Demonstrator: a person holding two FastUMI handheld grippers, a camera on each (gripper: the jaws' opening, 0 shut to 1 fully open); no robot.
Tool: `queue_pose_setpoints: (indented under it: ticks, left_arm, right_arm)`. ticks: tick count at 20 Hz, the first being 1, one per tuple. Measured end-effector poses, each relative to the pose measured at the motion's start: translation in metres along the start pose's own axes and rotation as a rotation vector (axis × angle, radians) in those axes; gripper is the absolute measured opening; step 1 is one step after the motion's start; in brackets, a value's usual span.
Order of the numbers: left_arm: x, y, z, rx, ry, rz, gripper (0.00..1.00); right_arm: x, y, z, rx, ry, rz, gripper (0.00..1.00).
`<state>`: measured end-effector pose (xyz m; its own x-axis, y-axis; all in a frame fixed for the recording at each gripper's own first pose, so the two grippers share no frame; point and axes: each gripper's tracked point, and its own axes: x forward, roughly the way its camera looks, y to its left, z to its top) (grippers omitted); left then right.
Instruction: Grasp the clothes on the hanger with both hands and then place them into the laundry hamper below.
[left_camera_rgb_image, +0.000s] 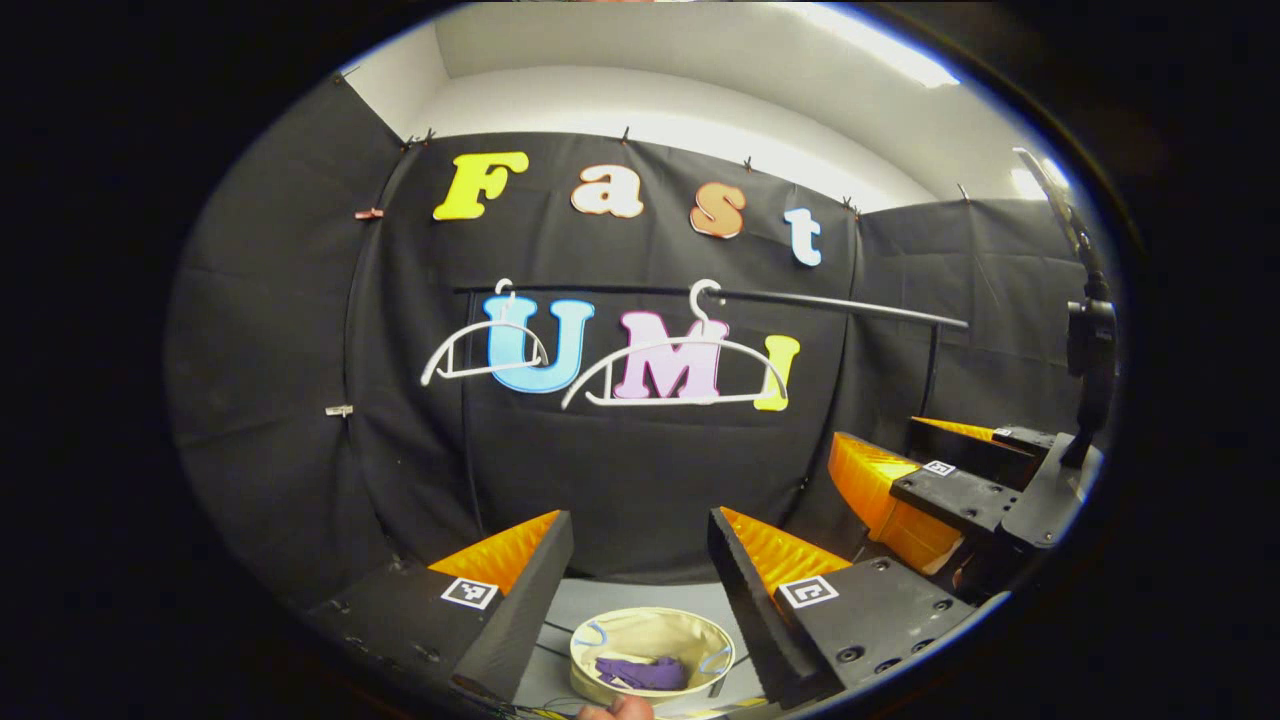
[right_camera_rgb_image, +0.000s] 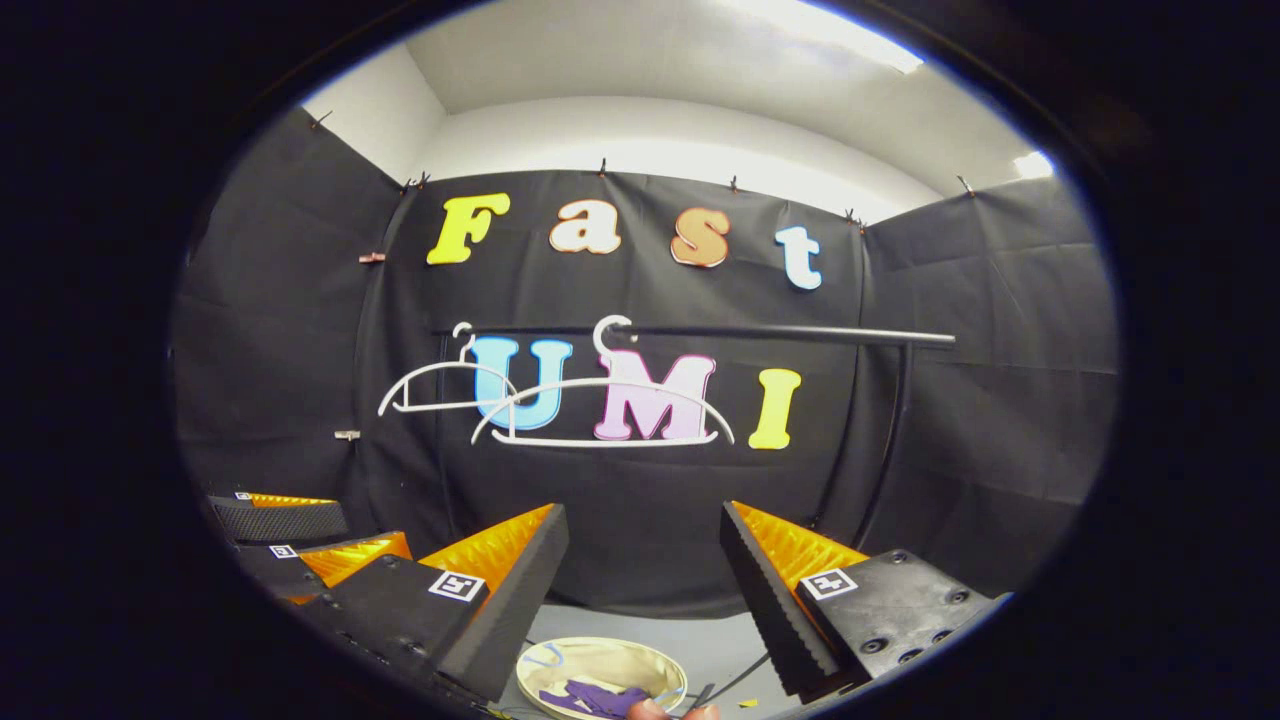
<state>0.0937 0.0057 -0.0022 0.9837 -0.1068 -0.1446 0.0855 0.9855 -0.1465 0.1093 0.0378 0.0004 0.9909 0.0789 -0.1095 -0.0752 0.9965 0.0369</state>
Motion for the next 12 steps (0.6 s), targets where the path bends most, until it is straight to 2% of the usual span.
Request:
queue_pose_setpoints:
  ticks: [3, 12]
  left_arm:
    - [-0.012, 0.008, 0.014, 0.011, -0.059, 0.015, 0.87]
    - [-0.034, 0.039, 0.019, 0.020, -0.101, 0.112, 0.86]
  right_arm:
    - [-0.005, 0.002, 0.012, -0.001, -0.034, -0.002, 0.99]
    - [-0.027, 0.020, 0.016, 0.008, -0.046, 0.022, 0.98]
